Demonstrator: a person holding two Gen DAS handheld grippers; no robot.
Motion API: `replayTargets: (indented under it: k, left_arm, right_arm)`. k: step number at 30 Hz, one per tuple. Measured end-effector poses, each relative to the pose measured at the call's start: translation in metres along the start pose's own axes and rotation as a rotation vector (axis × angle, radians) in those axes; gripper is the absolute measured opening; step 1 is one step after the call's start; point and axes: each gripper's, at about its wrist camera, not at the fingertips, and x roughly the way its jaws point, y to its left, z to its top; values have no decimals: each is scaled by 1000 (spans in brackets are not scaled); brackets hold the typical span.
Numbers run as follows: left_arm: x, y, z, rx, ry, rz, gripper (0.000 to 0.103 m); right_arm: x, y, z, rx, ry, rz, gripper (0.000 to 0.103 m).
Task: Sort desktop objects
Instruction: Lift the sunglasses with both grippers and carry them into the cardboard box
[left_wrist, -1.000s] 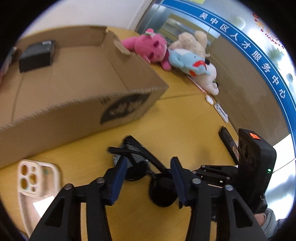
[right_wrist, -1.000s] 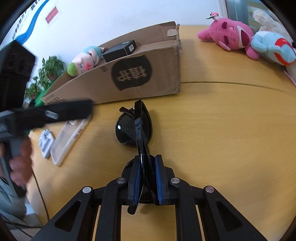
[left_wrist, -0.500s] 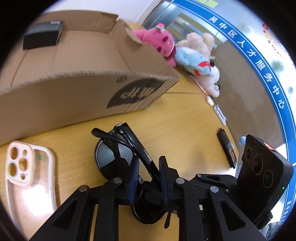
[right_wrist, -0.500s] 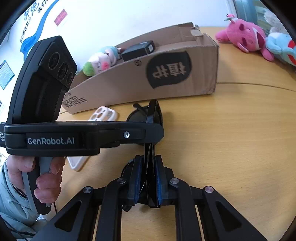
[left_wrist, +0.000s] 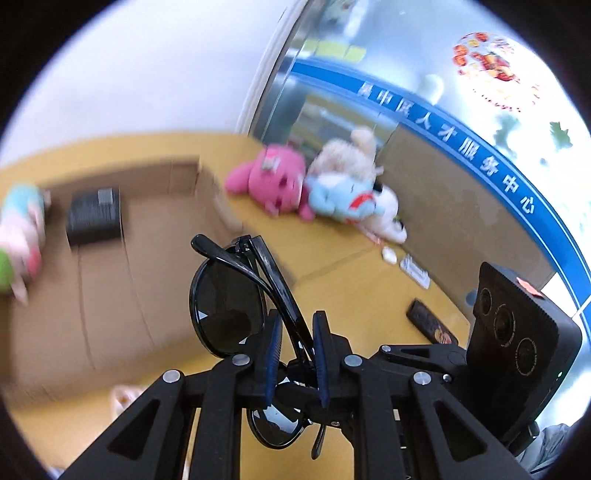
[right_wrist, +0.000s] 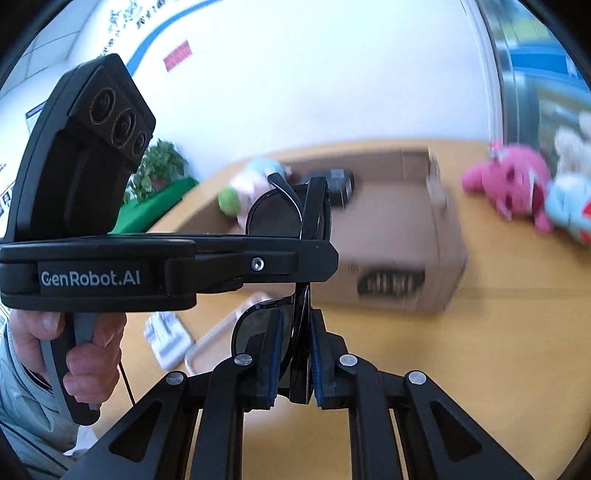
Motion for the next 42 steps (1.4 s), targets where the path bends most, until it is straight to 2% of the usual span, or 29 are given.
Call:
replayTargets:
  k: [6,10,14,19,25,29,36,42]
  left_arm:
    - [-45,-11,75,144,-155,22,15]
    - [-67,-8,120,205,-213,21,15]
    - [-75,-1,154,245,-255,28,15]
    - [-62,27,194,215,-254,37,15]
    - [-14,81,217,143,-186,25,13]
    - [37,117,216,65,-105,-2,10]
    - [137,183,193,-131,63,-42,10]
    - [202,214,168,-250,197,-71,9]
  right_arm:
    - [-22,22,77,-141,-170,-53,12]
    - [-31,25,127,-183,-259,-52,12]
    - [-32,24,175,-209,-316,-49,12]
    - [-13,17,219,-221,-332,-53,12]
    - [44,-10,257,-180,-273,-49,12]
    - [99,-51,265,-77,-178,-2,11]
    - [196,-114,248,21,22,-47,10]
    - [261,-161,221,127,194,-63,10]
